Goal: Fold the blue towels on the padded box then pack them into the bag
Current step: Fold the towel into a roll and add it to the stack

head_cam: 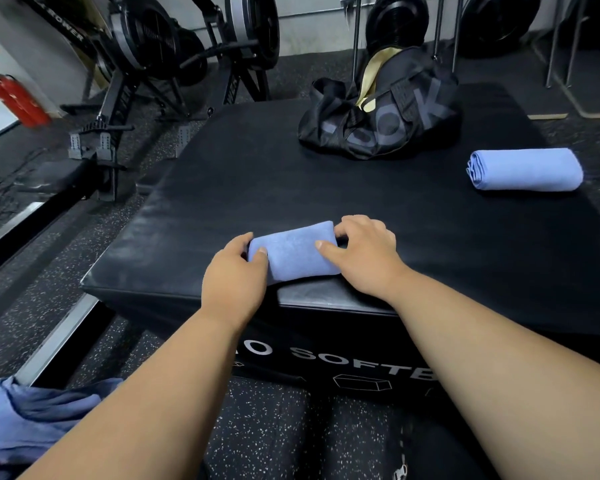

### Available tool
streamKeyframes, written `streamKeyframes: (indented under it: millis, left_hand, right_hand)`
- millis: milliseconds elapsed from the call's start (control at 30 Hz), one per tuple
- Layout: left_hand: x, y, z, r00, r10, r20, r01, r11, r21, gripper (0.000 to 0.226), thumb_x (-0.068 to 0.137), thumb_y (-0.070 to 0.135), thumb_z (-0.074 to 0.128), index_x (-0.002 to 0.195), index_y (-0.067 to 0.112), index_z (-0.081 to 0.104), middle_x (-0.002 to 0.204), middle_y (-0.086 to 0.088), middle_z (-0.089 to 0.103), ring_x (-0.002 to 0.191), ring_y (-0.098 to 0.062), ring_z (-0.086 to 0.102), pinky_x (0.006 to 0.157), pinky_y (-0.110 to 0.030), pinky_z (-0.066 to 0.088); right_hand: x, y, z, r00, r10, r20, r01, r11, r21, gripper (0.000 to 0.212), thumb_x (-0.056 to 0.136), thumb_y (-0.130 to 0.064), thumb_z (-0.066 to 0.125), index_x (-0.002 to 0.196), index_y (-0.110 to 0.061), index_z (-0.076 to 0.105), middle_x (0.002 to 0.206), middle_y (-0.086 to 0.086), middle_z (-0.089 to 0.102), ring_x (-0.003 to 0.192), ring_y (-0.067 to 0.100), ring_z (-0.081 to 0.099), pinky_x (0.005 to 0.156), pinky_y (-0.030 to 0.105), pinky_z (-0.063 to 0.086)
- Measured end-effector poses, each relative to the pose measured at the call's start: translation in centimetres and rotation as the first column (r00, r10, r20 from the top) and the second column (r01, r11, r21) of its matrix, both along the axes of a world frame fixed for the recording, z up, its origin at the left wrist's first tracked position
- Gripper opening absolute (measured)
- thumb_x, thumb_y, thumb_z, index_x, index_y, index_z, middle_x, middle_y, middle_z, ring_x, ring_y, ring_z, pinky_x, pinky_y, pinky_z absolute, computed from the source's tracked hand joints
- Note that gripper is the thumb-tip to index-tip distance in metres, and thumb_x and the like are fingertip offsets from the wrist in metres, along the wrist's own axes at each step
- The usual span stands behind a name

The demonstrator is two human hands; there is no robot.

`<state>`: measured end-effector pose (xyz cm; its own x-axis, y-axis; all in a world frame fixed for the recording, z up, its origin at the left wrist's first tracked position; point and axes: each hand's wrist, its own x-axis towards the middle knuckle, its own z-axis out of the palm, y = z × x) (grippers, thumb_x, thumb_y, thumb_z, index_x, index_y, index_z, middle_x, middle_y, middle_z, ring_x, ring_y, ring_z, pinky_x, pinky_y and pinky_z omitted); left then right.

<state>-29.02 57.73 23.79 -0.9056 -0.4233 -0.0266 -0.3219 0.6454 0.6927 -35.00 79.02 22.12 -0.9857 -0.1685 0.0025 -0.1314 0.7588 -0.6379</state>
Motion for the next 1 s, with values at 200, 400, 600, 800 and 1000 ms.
streamKeyframes:
  millis: [200,400,600,800,1000]
  left_hand:
    - [-0.5,4.1,0.7,0.998,-0.067,0.008,0.066,0.994,0.084,0.049,0.102,0.036,0.057,0.150,0.027,0.055,0.140,0.012,0.064,0.129,-0.011,0.058,0.096,-0.023,0.037]
    - [-2.3,10.5,0.7,0.958,-0.287,0.008,0.283,0.947,0.151,0.061,0.102,0.047,0.057,0.159,0.030,0.044,0.152,0.014,0.056,0.135,-0.008,0.054,0.114,-0.027,0.039]
    - [-4.8,18.9,-0.6,0.776,-0.627,0.070,0.626,0.779,0.039,0.077,0.092,0.062,0.060,0.161,0.052,0.027,0.151,0.017,0.055,0.139,-0.016,0.046,0.120,-0.035,0.033]
    - [-8.2,24.8,-1.4,0.707,-0.704,0.065,0.707,0.703,-0.073,0.077,0.097,0.047,0.062,0.164,0.041,0.026,0.148,0.007,0.057,0.134,-0.025,0.050,0.116,-0.042,0.040]
    - [-9.0,27.8,-1.7,0.791,-0.611,-0.036,0.607,0.791,-0.078,0.062,0.099,0.037,0.065,0.157,0.042,0.043,0.123,0.006,0.059,0.107,-0.009,0.054,0.091,-0.021,0.038]
  right_hand:
    - [1.2,3.1,0.8,0.990,-0.122,0.069,0.140,0.876,-0.461,0.015,0.092,-0.037,0.063,0.096,-0.024,0.056,0.077,-0.013,0.061,0.071,0.006,0.054,0.069,0.033,0.047]
    - [1.7,9.9,1.4,0.937,-0.346,0.047,0.330,0.831,-0.449,0.031,0.094,-0.032,0.057,0.123,-0.038,0.050,0.072,-0.010,0.064,0.073,0.013,0.062,0.068,0.037,0.050]
    - [0.9,19.4,0.5,0.817,-0.574,-0.055,0.526,0.781,-0.337,0.044,0.102,-0.038,0.052,0.146,-0.037,0.048,0.138,0.001,0.064,0.124,0.029,0.059,0.104,0.045,0.047]
    - [1.3,23.2,0.3,0.719,-0.607,-0.339,0.618,0.781,-0.088,0.040,0.099,-0.036,0.062,0.138,-0.026,0.062,0.128,0.013,0.052,0.115,0.038,0.051,0.106,0.047,0.041]
    - [1.7,24.5,0.6,0.751,-0.504,-0.428,0.567,0.823,0.026,0.024,0.095,-0.030,0.067,0.116,-0.020,0.074,0.111,0.013,0.069,0.096,0.039,0.065,0.084,0.043,0.049]
